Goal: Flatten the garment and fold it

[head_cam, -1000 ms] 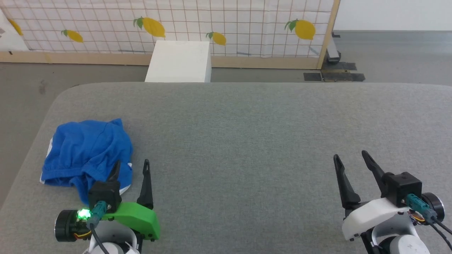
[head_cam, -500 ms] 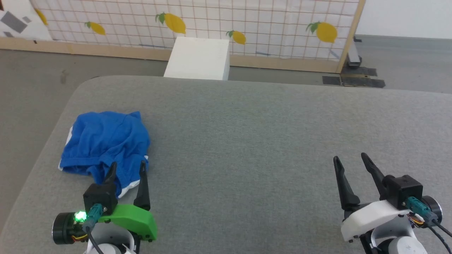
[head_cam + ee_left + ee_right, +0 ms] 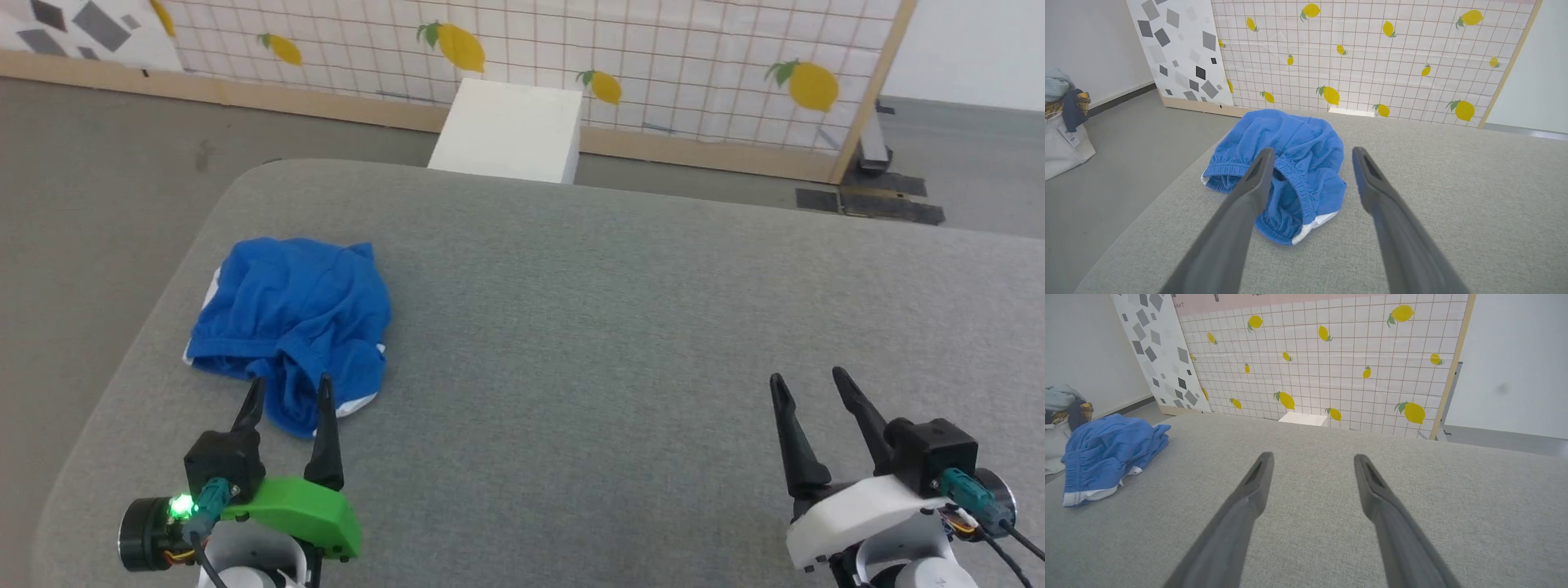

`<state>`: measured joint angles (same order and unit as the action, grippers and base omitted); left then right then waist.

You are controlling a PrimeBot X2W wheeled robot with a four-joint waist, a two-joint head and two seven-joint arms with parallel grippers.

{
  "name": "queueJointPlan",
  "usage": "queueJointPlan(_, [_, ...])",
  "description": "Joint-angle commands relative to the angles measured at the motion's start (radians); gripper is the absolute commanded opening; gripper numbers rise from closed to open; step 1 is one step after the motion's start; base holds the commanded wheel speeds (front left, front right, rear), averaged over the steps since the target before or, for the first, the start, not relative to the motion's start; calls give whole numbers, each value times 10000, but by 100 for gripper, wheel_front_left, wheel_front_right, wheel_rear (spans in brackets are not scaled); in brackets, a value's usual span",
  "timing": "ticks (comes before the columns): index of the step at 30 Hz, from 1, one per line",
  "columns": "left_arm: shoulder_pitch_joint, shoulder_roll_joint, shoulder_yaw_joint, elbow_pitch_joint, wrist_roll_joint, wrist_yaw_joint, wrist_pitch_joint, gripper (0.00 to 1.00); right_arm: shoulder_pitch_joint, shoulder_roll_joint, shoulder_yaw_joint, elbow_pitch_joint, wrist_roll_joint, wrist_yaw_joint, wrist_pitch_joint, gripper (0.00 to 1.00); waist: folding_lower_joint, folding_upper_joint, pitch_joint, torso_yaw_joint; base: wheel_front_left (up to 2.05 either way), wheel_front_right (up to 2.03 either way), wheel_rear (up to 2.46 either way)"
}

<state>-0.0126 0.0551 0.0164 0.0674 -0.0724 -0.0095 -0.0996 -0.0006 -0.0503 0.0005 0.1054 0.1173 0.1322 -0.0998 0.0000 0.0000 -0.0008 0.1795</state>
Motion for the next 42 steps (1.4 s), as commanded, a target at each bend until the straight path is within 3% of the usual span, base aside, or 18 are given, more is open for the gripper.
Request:
queueJointPlan(1, [167, -18, 20, 60, -58, -54, -130, 100, 99, 1, 21, 74, 108, -6, -120, 100, 0, 0, -10, 166, 0, 0, 0])
queueJointPlan(42, [397, -37, 297, 454, -389, -87, -990, 100, 360, 1, 250, 736, 476, -11, -984, 100, 0, 0, -187, 1909, 0, 0, 0])
